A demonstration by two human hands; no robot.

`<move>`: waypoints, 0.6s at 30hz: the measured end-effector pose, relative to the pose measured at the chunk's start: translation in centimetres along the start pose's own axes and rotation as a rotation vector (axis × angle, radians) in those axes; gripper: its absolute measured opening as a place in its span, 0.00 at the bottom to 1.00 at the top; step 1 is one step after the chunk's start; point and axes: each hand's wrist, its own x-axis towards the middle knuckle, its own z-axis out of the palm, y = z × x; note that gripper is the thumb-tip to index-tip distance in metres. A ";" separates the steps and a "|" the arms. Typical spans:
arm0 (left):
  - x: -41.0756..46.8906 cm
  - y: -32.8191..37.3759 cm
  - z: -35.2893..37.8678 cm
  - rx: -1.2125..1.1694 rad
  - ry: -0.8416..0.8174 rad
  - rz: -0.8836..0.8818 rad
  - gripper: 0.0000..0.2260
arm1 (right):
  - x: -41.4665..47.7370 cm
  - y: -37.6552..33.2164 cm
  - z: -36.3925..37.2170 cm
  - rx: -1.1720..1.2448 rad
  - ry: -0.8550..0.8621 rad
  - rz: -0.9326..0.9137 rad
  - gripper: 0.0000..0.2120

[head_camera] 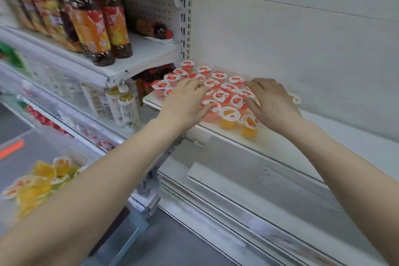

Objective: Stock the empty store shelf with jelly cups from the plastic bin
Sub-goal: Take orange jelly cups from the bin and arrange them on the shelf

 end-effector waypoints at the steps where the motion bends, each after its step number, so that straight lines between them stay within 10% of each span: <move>1: -1.3 -1.4 -0.5 -0.003 0.010 -0.012 0.21 | 0.3 -1.7 0.2 0.010 0.023 -0.024 0.20; 18: -31.5 -22.9 -3.8 0.028 -0.080 -0.587 0.16 | 1.0 -32.9 12.5 0.327 -0.075 -0.371 0.17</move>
